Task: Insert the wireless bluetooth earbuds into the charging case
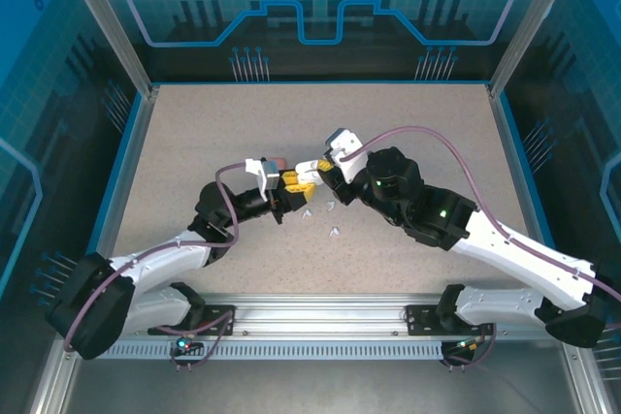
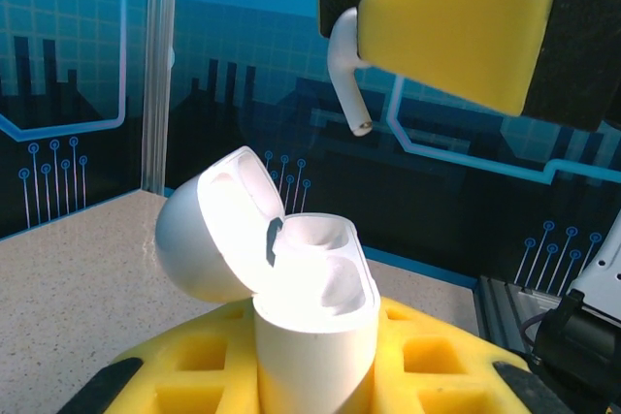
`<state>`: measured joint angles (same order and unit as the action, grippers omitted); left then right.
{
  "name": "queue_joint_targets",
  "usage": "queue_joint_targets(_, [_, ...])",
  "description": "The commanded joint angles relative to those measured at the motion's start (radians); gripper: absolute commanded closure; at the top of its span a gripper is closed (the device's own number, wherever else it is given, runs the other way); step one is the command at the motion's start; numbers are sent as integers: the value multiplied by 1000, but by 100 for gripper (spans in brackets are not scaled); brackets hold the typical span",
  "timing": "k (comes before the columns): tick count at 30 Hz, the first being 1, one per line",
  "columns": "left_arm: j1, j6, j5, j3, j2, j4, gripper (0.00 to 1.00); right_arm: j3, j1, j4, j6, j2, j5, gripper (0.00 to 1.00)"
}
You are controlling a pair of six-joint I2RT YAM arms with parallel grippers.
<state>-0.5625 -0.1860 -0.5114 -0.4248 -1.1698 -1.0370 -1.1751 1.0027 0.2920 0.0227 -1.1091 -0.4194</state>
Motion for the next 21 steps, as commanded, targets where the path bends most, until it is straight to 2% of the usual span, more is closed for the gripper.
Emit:
queue_joint_targets(1, [-7,-24,5,-32,-11,-34,98,-44,16,-41,35,-22,-28,71])
queue_joint_targets(21, [-9,-44,3,-35,-14,-46,98,-9,17,-28,12,-53,-50,71])
